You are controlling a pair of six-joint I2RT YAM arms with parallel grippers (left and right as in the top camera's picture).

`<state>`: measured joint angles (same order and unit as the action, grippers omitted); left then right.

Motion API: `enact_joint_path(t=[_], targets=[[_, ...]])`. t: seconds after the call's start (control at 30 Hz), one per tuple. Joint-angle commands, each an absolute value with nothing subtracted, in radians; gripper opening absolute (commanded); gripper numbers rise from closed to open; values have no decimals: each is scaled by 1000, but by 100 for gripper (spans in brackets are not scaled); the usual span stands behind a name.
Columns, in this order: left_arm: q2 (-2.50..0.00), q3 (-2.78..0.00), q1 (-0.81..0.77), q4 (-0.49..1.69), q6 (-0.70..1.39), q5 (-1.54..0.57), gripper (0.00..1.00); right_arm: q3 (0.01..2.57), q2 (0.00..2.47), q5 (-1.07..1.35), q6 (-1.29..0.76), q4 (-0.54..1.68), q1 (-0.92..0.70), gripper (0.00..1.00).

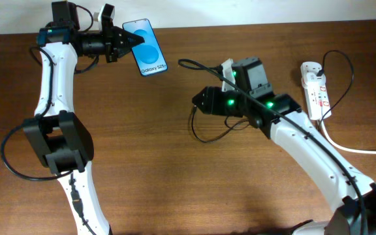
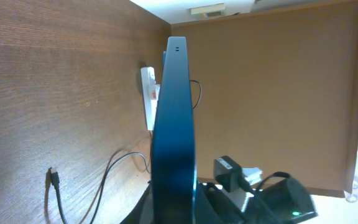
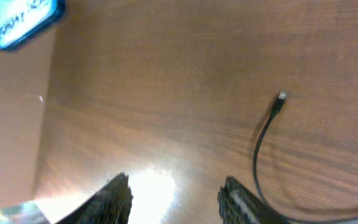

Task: Plug charger to phone and switch on socket

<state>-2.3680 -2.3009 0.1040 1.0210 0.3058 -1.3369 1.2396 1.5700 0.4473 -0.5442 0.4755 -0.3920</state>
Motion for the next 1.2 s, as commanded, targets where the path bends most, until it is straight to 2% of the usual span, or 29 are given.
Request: enact_joint_path(t=[0.0, 0.67, 0.73, 1.17], targets=[[-2367, -2305, 107, 1020, 289, -1391, 0, 1345, 1566, 354, -422, 566, -397, 50], [-2367, -2305, 52, 1034, 289, -1306, 0, 1346, 1612, 286, -420, 588, -399, 51], [-2367, -2305, 43, 1034, 289, -1301, 0, 1346, 1612, 276, -426, 587, -399, 59], [-2367, -2305, 27, 1034, 290, -1290, 0, 1346, 1726, 279, -453, 570, -399, 58]])
